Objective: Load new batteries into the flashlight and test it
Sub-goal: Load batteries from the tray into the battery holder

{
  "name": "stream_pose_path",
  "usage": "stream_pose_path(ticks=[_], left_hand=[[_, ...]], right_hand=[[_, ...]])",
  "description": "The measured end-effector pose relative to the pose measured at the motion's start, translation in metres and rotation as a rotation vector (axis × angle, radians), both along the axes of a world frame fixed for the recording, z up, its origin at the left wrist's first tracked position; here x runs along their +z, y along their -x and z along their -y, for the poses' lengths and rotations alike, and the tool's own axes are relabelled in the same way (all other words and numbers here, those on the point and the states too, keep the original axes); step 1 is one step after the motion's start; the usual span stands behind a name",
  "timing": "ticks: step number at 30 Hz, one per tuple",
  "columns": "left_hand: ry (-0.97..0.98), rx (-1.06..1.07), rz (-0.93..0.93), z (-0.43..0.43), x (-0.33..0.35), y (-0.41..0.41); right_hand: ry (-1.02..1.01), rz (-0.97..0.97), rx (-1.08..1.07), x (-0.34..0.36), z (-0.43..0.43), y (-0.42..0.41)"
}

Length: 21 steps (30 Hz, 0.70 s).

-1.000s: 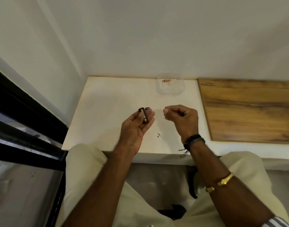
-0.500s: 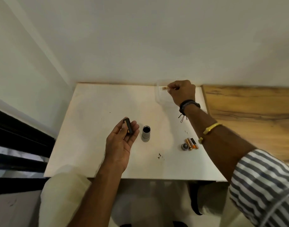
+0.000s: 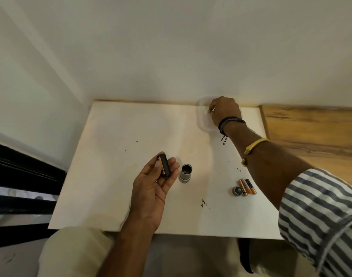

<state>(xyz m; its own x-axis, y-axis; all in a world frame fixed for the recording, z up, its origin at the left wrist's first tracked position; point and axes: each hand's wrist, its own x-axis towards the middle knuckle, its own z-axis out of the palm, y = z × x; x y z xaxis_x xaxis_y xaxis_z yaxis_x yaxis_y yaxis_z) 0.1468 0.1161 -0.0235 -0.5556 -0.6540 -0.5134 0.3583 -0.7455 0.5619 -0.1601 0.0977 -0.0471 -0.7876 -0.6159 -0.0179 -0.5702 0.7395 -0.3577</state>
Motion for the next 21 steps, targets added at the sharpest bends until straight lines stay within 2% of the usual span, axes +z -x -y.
stream_pose_path(ticks=[9, 17, 21], left_hand=[[0.028, -0.005, -0.075, -0.007, 0.018, -0.009], [0.018, -0.147, -0.194, -0.038, 0.032, -0.023], [0.025, -0.213, -0.2, -0.063, 0.033, -0.025]], right_hand=[[0.302, 0.114, -0.037, 0.039, -0.044, -0.042], [0.806, 0.56, -0.086, 0.092, -0.134, -0.151], [0.935, 0.687, -0.116, 0.093, -0.178, -0.198]])
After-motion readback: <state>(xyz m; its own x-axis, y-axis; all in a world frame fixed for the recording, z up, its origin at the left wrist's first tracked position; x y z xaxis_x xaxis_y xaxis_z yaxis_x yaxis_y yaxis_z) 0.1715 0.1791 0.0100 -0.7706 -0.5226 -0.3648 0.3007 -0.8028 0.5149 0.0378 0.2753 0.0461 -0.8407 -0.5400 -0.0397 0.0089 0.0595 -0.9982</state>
